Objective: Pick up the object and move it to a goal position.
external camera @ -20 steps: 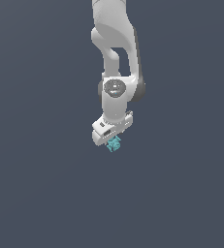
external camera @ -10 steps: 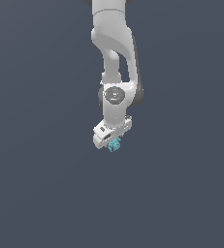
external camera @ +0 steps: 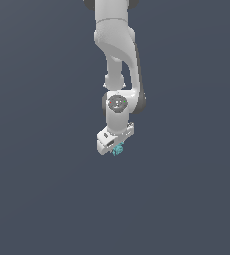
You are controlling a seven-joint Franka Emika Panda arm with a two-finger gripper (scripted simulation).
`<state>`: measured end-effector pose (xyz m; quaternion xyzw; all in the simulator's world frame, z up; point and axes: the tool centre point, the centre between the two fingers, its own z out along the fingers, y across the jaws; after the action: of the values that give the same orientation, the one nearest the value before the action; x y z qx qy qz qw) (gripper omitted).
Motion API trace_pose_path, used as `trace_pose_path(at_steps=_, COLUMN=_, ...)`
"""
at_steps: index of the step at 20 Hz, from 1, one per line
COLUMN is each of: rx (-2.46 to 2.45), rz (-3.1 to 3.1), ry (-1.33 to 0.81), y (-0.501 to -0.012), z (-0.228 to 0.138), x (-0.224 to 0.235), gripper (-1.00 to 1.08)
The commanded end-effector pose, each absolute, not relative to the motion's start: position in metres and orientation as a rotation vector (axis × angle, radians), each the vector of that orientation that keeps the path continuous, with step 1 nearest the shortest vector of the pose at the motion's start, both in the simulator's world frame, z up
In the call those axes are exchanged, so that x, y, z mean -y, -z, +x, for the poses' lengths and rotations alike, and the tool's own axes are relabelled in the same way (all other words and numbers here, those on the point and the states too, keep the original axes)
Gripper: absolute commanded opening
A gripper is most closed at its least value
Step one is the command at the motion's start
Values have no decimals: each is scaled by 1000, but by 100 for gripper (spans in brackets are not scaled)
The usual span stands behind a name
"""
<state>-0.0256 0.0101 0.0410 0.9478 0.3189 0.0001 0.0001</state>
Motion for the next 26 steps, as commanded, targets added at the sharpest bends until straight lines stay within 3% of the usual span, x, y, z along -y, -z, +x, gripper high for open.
trace_pose_path(at_steps=1, rx=-1003, rz=2977, ry=0, y=-40, z=-26, x=-10, gripper=-100)
trace_pose_path(at_steps=15, rx=-1002, rz=2977, ry=-1, y=-51, z=-30, x=-2, gripper=-100)
trace_pose_path(at_steps=26, rx=-1002, rz=2977, ry=0, y=-111, z=-55, x=46, gripper=-100)
